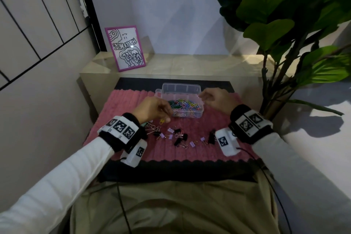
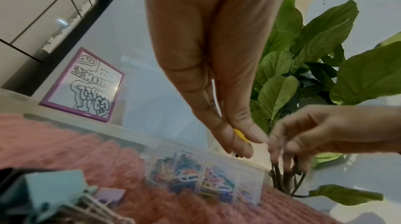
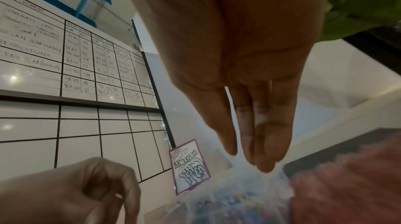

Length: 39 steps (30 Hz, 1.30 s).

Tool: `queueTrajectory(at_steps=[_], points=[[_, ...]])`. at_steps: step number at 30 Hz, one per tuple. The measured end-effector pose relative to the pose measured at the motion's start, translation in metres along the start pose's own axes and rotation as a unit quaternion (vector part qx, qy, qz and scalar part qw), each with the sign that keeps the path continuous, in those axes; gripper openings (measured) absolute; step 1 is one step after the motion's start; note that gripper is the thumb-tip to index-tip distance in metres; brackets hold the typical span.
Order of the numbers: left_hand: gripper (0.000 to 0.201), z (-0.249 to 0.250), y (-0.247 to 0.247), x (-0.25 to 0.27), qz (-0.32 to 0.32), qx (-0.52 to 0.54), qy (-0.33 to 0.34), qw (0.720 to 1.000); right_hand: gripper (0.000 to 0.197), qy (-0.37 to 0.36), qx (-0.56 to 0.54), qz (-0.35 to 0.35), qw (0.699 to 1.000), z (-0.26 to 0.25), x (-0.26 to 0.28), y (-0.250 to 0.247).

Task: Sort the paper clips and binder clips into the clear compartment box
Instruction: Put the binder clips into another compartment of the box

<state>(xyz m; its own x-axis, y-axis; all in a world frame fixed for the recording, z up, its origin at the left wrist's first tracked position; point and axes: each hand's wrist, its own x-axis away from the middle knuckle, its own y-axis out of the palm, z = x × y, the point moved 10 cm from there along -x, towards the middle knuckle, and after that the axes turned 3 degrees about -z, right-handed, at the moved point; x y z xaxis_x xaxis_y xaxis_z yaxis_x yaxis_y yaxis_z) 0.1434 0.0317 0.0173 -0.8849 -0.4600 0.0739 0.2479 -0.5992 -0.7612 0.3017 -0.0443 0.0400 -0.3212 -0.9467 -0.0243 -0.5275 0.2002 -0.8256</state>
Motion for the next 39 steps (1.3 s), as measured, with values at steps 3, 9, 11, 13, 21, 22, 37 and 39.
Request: queueTrajectory(at_steps=[3,9,11,13,21,22,37,39], points=[[0.018,0.011,-0.002,-0.012,0.013,-0.015,0.009,1.000,0.012,0.008,0.040,-0.028,0.999,0.020,0.034,0.001],[0.012,0.036,-0.026,-0.047,0.078,-0.047,0.045,0.995,0.016,0.028,0.030,-0.117,0.992,0.050,0.071,0.032],[0.009,0.039,-0.034,-0.059,0.100,-0.076,0.053,0.991,0.019,0.013,0.018,-0.109,0.994,0.052,0.074,0.039],[0.010,0.035,-0.035,-0.068,0.098,-0.126,0.042,0.986,0.021,0.015,0.004,-0.090,0.996,0.056,0.074,0.042],[0.017,0.043,0.034,-0.033,-0.077,-0.145,0.114,0.980,0.028,0.058,0.015,-0.096,0.994,0.062,0.079,0.057],[0.019,0.039,0.049,-0.029,-0.128,-0.156,0.108,0.973,0.028,0.067,0.018,-0.097,0.993,0.062,0.077,0.057],[0.005,0.029,0.071,-0.033,-0.173,-0.146,0.097,0.969,0.040,0.076,-0.115,0.028,0.990,0.081,0.076,0.004],[0.008,0.031,0.048,-0.032,-0.108,-0.097,0.096,0.985,0.044,0.073,-0.151,0.038,0.985,0.081,0.077,-0.003]])
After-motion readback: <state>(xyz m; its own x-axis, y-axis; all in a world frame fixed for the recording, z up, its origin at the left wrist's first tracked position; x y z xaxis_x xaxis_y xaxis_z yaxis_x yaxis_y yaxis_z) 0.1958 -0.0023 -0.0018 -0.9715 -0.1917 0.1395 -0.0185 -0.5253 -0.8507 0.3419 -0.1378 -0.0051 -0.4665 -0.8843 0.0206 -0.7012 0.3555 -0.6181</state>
